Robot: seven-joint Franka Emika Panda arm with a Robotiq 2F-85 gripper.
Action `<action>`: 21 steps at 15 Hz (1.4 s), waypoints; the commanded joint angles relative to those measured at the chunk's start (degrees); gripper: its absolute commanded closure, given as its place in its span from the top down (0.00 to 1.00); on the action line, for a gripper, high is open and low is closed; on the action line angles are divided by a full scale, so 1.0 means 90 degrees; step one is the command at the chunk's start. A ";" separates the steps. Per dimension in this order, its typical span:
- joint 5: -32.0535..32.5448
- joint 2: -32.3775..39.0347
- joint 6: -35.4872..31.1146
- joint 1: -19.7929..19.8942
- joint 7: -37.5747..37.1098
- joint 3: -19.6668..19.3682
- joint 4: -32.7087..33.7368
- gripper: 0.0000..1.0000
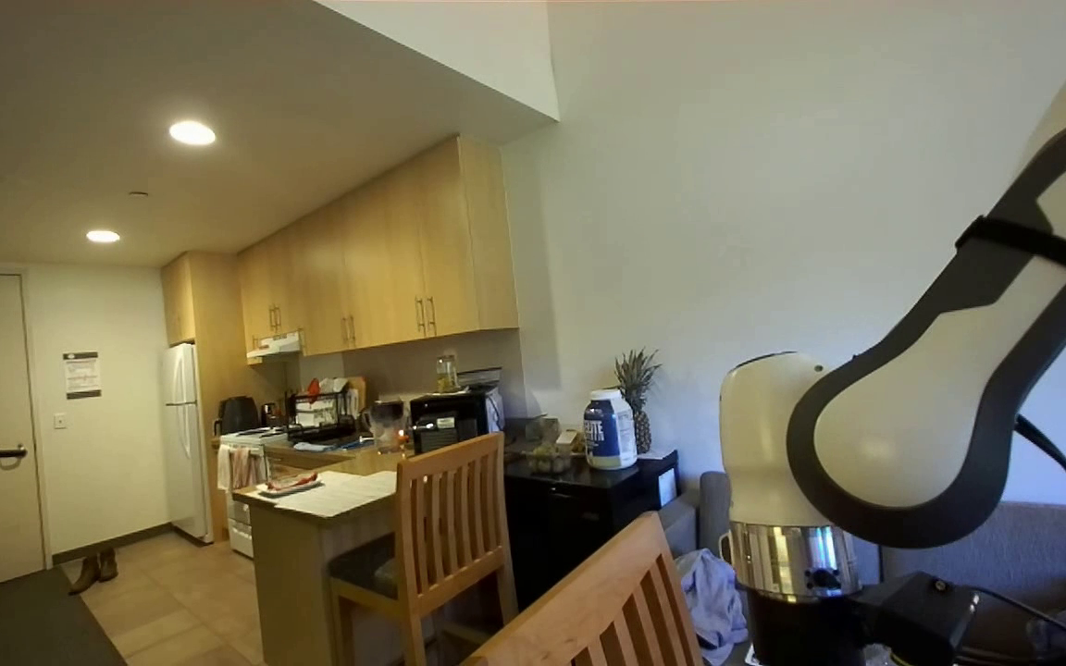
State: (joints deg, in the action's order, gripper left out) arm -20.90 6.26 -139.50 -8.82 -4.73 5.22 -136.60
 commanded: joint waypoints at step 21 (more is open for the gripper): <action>-0.1577 0.1205 -0.0966 0.0684 0.1756 0.0615 0.0759 1.00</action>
State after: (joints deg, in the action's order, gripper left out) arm -34.85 16.67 -146.59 -3.18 9.86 10.13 -129.64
